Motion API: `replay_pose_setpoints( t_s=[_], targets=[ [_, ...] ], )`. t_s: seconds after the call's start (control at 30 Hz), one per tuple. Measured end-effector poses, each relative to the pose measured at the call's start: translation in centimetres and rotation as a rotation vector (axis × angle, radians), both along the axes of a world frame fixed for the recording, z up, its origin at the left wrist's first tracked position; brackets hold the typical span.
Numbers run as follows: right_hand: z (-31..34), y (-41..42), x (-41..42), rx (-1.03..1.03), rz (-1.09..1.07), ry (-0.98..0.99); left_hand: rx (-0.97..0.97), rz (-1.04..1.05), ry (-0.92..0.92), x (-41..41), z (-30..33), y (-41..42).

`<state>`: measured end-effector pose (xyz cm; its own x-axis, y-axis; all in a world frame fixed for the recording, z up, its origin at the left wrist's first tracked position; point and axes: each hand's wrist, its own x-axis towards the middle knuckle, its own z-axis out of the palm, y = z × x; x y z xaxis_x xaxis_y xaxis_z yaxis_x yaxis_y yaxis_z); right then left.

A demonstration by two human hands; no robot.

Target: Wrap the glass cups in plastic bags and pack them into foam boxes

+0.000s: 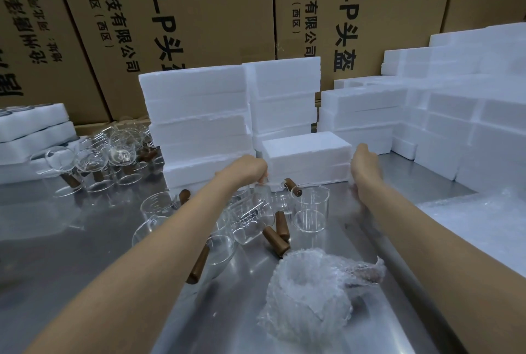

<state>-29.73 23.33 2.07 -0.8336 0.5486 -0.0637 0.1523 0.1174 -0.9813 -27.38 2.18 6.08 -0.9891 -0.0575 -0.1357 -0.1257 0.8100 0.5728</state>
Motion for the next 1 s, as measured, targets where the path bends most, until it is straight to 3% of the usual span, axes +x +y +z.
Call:
replay_pose_setpoints(
  t_s=[0.4,0.63,1.0],
  targets=[
    [1.2,0.2,1.5,-0.062,0.101,0.042,0.076,-0.022,0.194,1.0,0.7,1.7],
    [3.4,0.5,3.7,-0.094,0.102,0.089,-0.003,-0.058,0.320,5.2,3.0,2.3],
    [5.1,-1.7,12.8,-0.028,0.216,0.205,0.087,-0.130,0.498,14.4,3.1,-2.2]
  ],
)
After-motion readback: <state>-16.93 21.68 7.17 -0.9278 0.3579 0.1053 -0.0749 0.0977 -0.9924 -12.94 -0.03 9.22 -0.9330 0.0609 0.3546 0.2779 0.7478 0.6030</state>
